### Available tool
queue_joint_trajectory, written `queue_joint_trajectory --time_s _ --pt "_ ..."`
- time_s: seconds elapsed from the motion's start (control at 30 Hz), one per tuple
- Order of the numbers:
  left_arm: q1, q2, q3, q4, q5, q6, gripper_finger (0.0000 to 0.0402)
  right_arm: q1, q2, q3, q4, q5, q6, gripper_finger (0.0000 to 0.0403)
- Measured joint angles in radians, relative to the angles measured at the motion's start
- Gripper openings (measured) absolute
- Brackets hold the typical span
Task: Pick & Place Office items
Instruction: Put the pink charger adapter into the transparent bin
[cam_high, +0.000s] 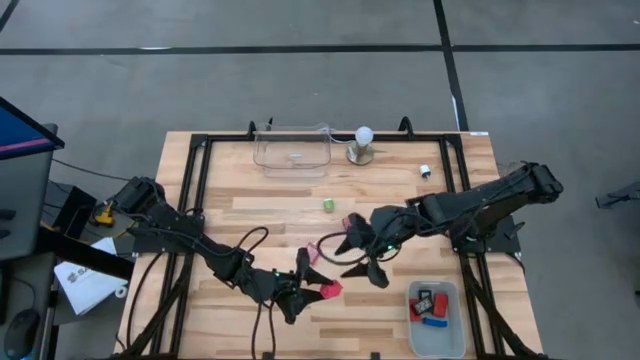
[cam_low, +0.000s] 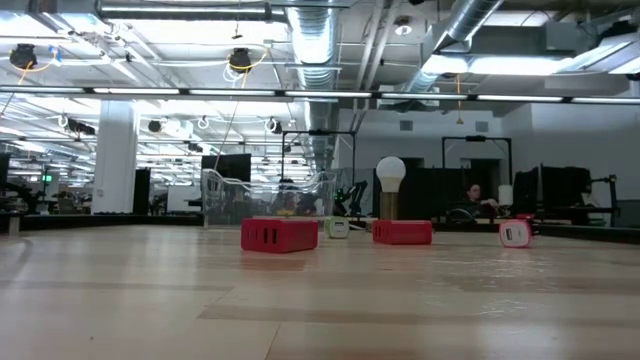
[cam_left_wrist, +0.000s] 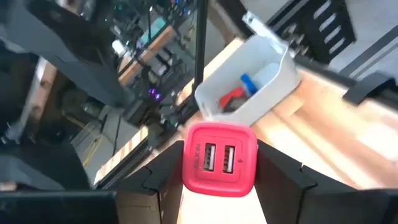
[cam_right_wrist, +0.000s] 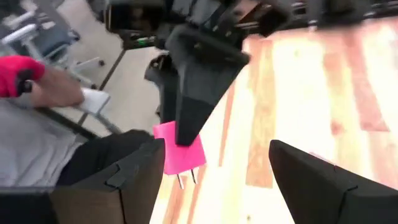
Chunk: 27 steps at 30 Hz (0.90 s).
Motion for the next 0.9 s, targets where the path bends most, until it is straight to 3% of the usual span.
queue_joint_trajectory --time_s 0.17,0.33,0.43,0.57,0.67,0.9 --pt "-0.006 -0.047 0.0 -0.156 -0.198 -0.077 0.0156 0.035 -0.06 -0.064 -0.019 0.071 0.058 0.0279" --pt "0.011 -0.166 -0.011 -0.448 -0.406 -0.36 0.0162 0.098 -0.142 -0.181 -0.01 0.184 0.135 0.0279" --pt "0.063 -0.257 -0.075 -0.538 -0.465 -0.53 0.0158 0.141 -0.184 -0.26 0.043 0.249 0.188 0.0279" --pt "0.219 -0.36 -0.192 -0.502 -0.466 -0.645 0.0156 0.201 -0.232 -0.341 0.123 0.319 0.229 0.0279" --pt "0.406 -0.42 -0.244 -0.46 -0.373 -0.691 0.0161 0.236 -0.24 -0.374 0.116 0.392 0.233 0.0279" --pt "0.856 -0.45 -0.233 -0.375 0.059 -0.816 0.0154 0.271 -0.237 -0.413 0.175 0.462 0.215 0.0279"
